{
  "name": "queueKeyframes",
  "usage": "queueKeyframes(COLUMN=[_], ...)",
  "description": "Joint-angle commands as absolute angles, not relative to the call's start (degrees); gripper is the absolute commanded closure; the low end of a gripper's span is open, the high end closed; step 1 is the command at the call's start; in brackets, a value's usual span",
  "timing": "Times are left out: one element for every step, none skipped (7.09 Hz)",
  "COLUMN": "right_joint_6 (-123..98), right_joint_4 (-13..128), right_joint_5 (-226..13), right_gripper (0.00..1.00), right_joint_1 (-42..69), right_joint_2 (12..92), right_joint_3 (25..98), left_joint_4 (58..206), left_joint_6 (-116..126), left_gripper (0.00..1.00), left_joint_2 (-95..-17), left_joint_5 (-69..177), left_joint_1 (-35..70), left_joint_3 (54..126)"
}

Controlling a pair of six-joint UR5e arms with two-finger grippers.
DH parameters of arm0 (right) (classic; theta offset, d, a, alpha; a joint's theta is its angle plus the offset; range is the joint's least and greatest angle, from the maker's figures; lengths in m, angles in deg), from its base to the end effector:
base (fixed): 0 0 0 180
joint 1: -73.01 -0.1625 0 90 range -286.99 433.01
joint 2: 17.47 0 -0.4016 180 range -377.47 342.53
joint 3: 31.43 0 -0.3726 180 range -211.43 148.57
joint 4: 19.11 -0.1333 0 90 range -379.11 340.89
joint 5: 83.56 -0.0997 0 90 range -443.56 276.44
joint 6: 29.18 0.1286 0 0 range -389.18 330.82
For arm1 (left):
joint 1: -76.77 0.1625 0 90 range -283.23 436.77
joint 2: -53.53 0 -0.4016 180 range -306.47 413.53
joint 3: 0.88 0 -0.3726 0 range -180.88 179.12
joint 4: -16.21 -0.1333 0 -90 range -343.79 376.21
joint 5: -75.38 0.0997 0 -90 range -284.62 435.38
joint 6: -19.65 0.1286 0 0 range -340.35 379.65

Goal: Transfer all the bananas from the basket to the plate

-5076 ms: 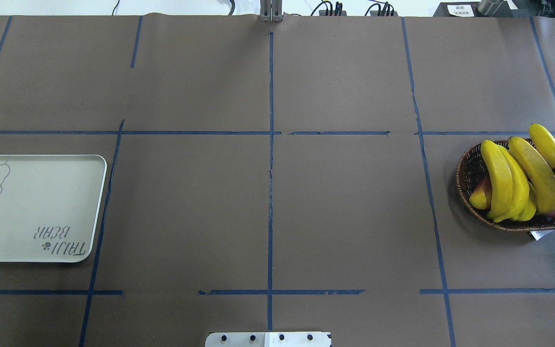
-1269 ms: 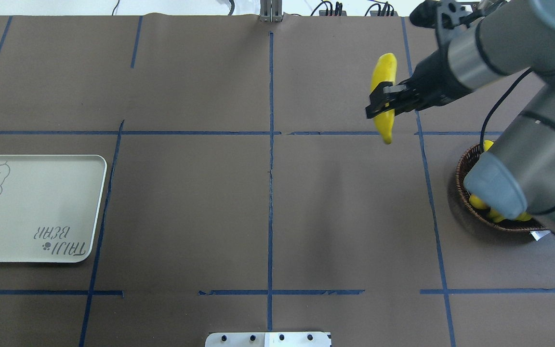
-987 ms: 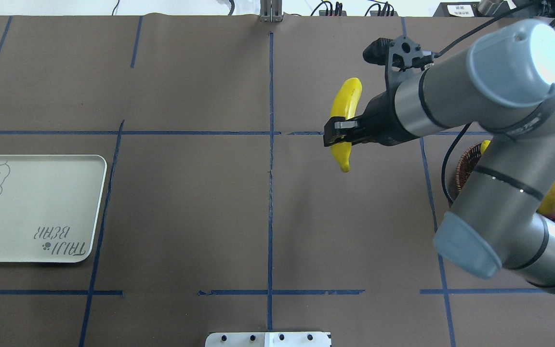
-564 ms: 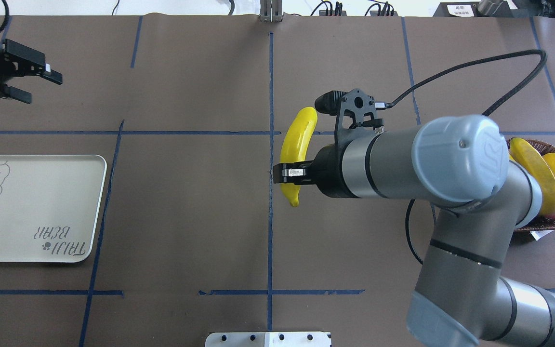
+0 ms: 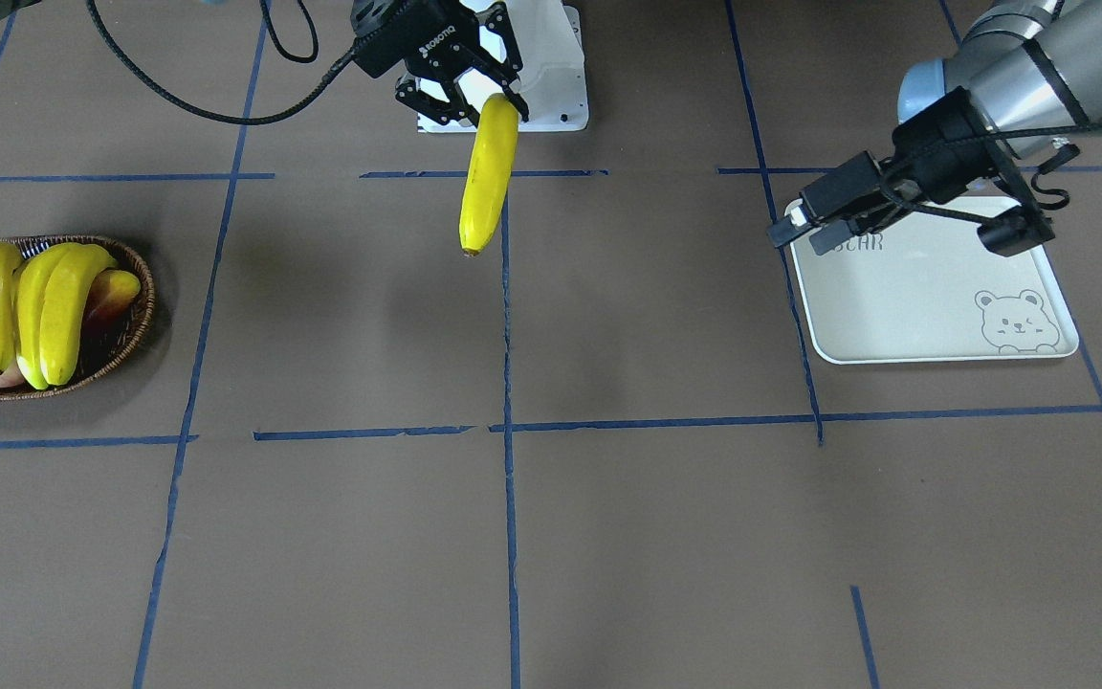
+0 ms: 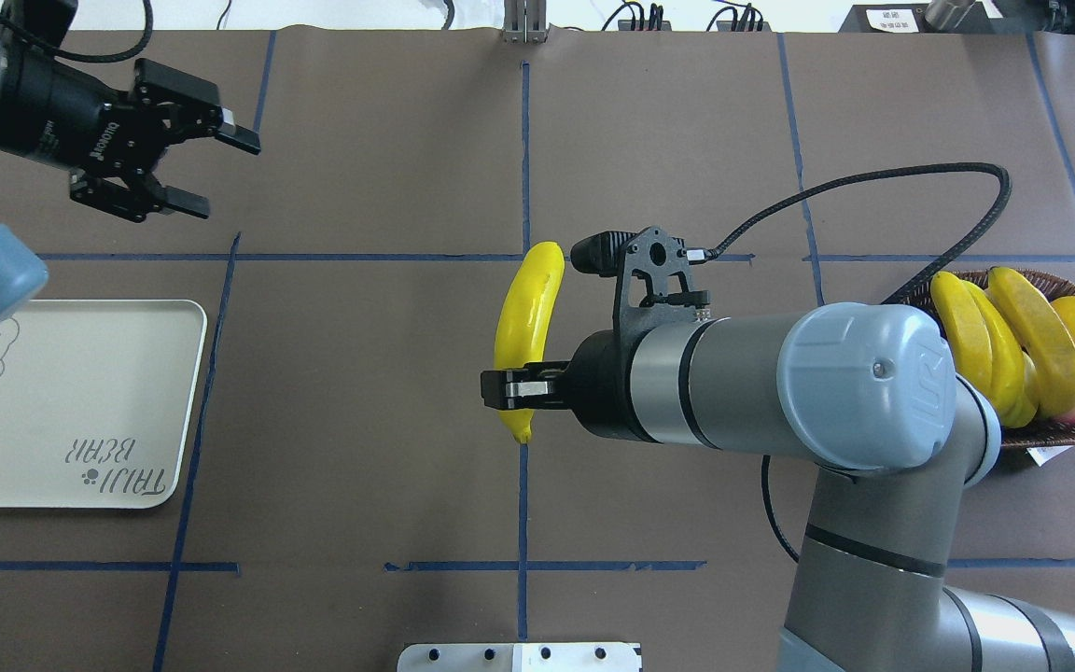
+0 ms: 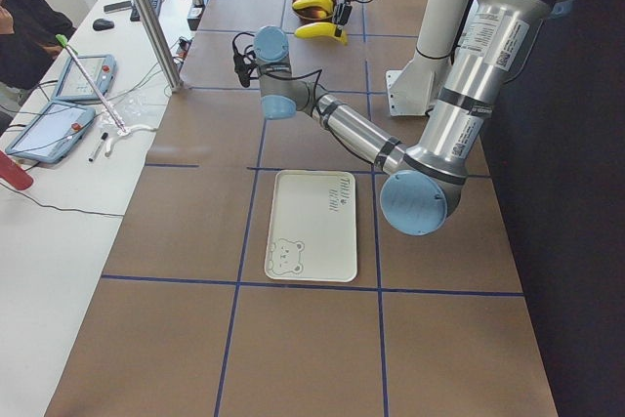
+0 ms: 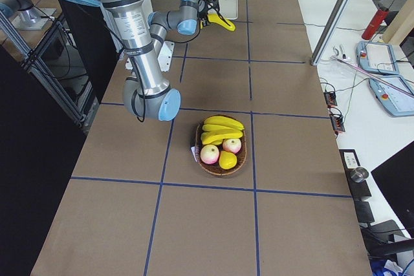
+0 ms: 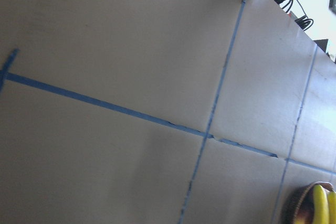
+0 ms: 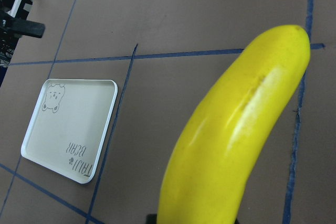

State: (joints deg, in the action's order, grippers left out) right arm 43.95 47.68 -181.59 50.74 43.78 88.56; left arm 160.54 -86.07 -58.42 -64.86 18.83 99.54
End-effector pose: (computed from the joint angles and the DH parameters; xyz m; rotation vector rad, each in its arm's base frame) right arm -0.4436 -0.3063 0.1152 0.3693 -1.3833 -0.0227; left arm 0.2642 -0.4867 0.2407 -0.1428 1.5382 -0.3593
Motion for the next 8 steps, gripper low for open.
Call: queueKeyframes(right_joint_6=[43.94, 43.86, 43.94, 43.94, 43.94, 43.94, 43.94, 43.94], right_joint_4=[45.32, 44.62, 44.00, 43.91, 43.91, 43.91, 43.91, 43.82], right_joint_5=[-181.73, -181.99, -182.26, -182.26, -182.26, -182.26, -182.26, -182.26], right_gripper=[1.00, 1.00, 1.00, 1.00, 1.00, 1.00, 1.00, 1.00], right_joint_1=[51.56, 51.91, 52.17, 52.35, 52.35, 52.44, 52.44, 52.44], right_joint_2=[43.61, 43.61, 43.52, 43.52, 43.44, 43.44, 43.52, 43.44], right_joint_3=[88.62, 88.62, 88.62, 88.62, 88.80, 88.89, 88.98, 88.98], left_joint_4=[170.52, 170.72, 170.64, 170.81, 170.81, 170.81, 170.90, 170.99], left_joint_6=[-100.28, -100.49, -100.49, -100.41, -100.23, -100.14, -100.05, -99.97], left_gripper=[0.00, 0.00, 0.00, 0.00, 0.00, 0.00, 0.00, 0.00], left_joint_2=[-61.95, -62.83, -63.63, -64.68, -65.04, -65.13, -65.13, -65.21], left_joint_5=[-50.91, -47.96, -46.80, -46.79, -46.70, -46.70, -45.92, -44.08], left_joint_1=[29.60, 32.27, 33.43, 34.31, 36.06, 37.03, 38.26, 40.19], left_joint_3=[100.01, 100.10, 100.02, 100.02, 99.84, 99.84, 99.84, 99.84])
